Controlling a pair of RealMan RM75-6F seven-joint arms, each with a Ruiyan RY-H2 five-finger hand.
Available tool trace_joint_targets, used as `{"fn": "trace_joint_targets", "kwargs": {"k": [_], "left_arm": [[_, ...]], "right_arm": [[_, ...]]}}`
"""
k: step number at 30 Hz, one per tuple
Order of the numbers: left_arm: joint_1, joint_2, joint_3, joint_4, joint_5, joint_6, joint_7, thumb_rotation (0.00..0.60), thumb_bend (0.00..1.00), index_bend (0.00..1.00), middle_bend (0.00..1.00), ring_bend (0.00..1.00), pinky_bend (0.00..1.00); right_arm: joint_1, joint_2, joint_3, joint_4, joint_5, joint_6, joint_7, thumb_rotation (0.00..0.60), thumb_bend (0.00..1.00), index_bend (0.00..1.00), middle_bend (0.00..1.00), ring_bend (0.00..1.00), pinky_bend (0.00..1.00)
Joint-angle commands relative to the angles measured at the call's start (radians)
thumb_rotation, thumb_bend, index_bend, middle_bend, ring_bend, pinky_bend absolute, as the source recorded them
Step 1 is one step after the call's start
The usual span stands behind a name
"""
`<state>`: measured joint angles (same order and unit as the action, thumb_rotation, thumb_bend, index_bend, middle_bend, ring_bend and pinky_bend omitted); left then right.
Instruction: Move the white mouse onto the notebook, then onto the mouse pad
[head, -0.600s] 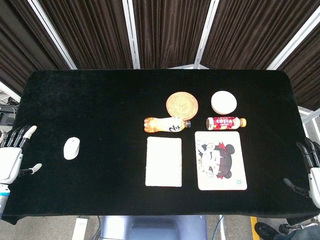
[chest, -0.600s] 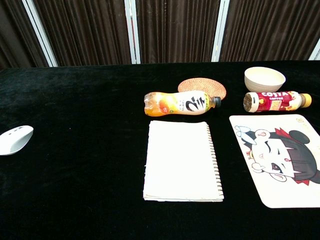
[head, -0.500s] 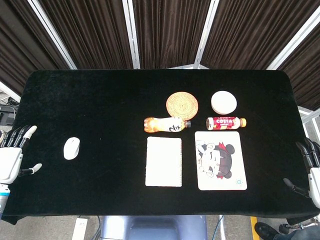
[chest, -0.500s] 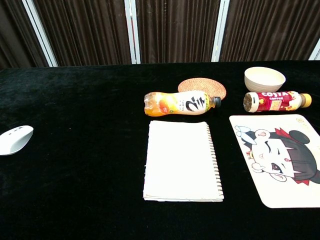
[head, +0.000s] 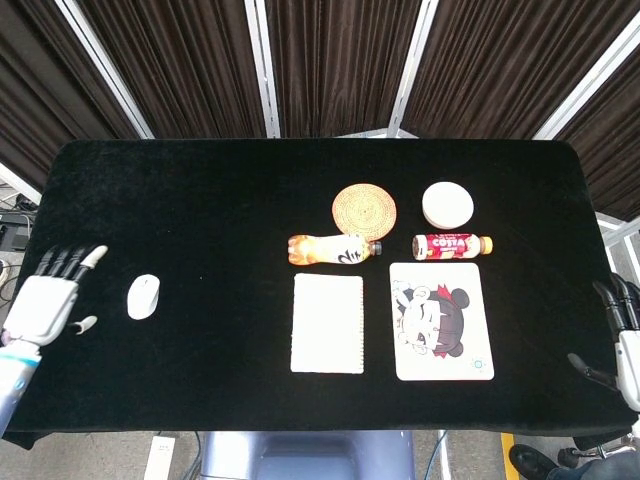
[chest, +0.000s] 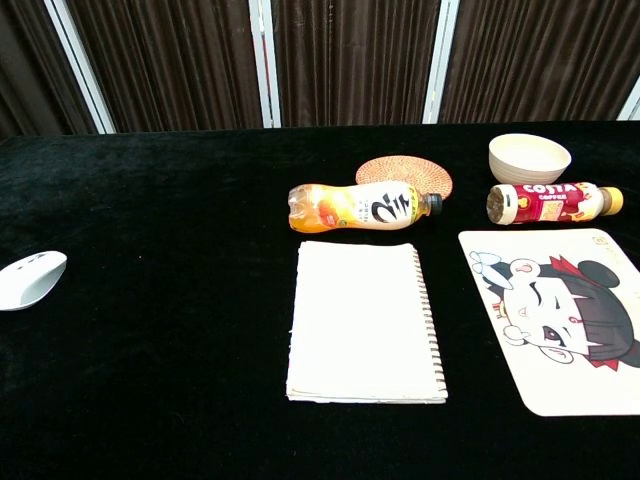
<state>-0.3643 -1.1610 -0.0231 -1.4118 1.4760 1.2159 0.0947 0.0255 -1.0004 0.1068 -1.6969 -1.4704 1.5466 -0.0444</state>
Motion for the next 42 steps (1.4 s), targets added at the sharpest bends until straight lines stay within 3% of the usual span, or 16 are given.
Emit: {"fn": "trace_joint_targets", "kwargs": {"k": [1,7,10,16,30,42], "left_arm": [[-0.136,-0.104,0.024,0.225,0.116,-0.145,0.006,0.6,0.0,0.05,0.0,0.0,0.0],[-0.237,-0.205,0.111,0.504,0.303,-0.16,0.02,0.6,0.0,0.08,0.0,0.0,0.0],[-0.254,-0.238,0.156,0.62,0.371,-0.11,-0.039,0.6,0.0,0.16,0.0,0.0,0.0],[-0.255,-0.295,0.209,0.771,0.412,-0.073,-0.127,0.6,0.0,0.22,0.01,0.0,0.0],[-0.252,-0.384,0.24,0.844,0.415,-0.041,-0.154,0.6,0.0,0.23,0.01,0.0,0.0],[-0.246,-0.394,0.252,0.86,0.391,-0.05,-0.165,0.6,0.0,0.25,0.04,0.01,0.01]], "right_arm": [[0.009,-0.009,0.009,-0.007,0.025,-0.014,-0.032,0.6,0.0,0.07,0.0,0.0,0.0],[0.02,-0.033,0.025,-0.002,0.078,-0.031,-0.093,0.6,0.0,0.07,0.0,0.0,0.0],[0.025,-0.039,0.03,0.016,0.111,-0.054,-0.094,0.6,0.0,0.07,0.0,0.0,0.0],[0.026,-0.038,0.035,0.03,0.132,-0.063,-0.084,0.6,0.0,0.07,0.0,0.0,0.0],[0.021,-0.034,0.032,0.024,0.121,-0.048,-0.073,0.6,0.0,0.07,0.0,0.0,0.0],[0.018,-0.028,0.036,0.026,0.126,-0.046,-0.056,0.6,0.0,0.07,0.0,0.0,0.0]]}}
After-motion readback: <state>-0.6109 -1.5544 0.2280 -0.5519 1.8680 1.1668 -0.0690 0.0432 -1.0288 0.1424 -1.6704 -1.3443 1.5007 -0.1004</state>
